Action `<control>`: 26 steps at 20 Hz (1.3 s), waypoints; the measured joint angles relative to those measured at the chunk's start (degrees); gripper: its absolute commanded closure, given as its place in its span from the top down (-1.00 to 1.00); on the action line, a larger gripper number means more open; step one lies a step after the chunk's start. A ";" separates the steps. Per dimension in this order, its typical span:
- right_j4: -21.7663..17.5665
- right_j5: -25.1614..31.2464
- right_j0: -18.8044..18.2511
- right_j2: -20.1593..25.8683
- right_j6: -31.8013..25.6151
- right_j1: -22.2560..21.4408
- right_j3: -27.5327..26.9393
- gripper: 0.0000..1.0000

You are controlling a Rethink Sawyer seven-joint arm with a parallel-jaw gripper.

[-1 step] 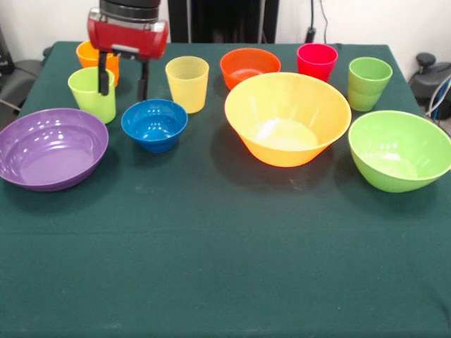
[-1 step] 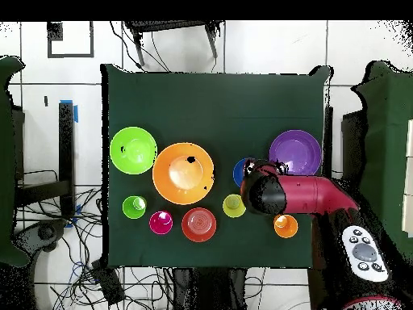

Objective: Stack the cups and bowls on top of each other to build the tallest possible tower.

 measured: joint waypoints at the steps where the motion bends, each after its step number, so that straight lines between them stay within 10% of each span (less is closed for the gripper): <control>1: 0.33 0.00 0.73 -0.61 0.01 -0.27 0.47 1.00; 26: 12.46 -0.32 20.16 -9.52 9.38 -6.45 8.76 1.00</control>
